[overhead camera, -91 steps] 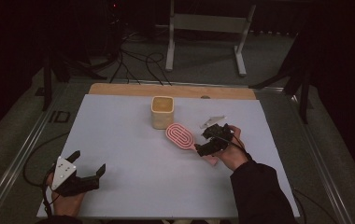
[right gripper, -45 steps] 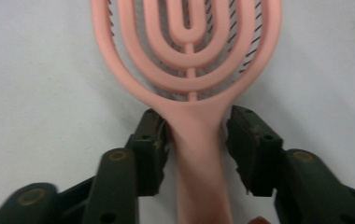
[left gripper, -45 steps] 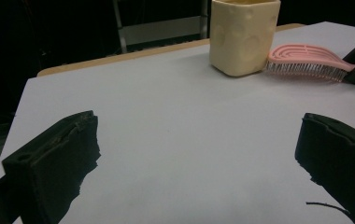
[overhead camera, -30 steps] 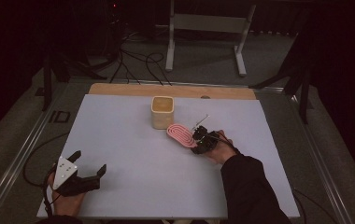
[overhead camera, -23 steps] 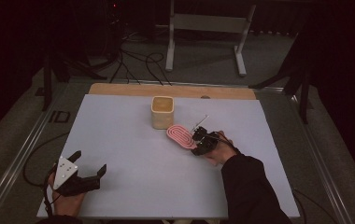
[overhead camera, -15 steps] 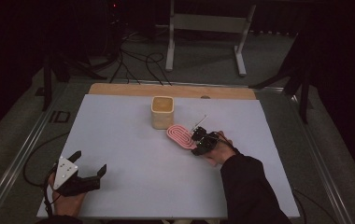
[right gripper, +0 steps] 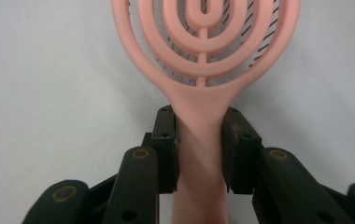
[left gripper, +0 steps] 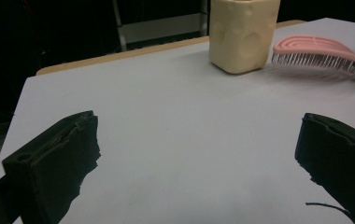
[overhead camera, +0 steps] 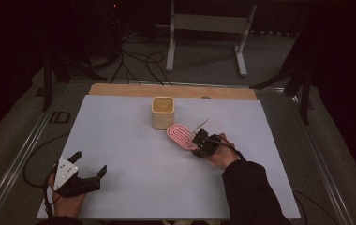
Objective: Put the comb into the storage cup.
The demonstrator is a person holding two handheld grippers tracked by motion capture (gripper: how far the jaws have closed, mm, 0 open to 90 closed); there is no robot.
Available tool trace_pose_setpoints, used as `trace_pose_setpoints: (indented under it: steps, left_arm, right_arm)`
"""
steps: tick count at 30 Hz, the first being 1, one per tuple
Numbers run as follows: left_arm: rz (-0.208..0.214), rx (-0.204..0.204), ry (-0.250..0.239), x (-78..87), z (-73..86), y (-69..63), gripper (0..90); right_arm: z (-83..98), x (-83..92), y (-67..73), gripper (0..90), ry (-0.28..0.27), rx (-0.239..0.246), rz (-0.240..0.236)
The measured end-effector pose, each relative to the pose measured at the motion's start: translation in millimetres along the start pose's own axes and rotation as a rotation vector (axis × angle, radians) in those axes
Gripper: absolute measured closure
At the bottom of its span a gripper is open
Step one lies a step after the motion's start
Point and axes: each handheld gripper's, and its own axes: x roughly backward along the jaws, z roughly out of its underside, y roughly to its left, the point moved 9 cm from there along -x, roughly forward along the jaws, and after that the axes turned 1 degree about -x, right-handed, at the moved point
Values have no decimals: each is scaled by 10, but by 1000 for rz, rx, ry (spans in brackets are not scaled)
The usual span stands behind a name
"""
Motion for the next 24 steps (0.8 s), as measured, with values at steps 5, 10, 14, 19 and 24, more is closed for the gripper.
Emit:
trace_pose_setpoints:
  steps: [5, 10, 14, 19, 24]
  left_arm:
    - [0, 0, 0, 1, 0, -1, 0]
    - [-1, 2, 1, 3, 2, 4, 0]
    - [-1, 2, 1, 1, 2, 0, 0]
    - [-3, 4, 5, 0, 9, 6, 0]
    - [-3, 4, 7, -4, 12, 8, 0]
  right_arm:
    - [-27, 91, 31, 697, -47, 12, 4]
    - [-32, 185, 60, 697, -106, -7, 7]
    - [-39, 282, 67, 697, -172, -20, 8]
    - [-13, 401, 57, 697, -248, -40, 6]
    - [34, 504, 37, 697, -310, -53, 7]
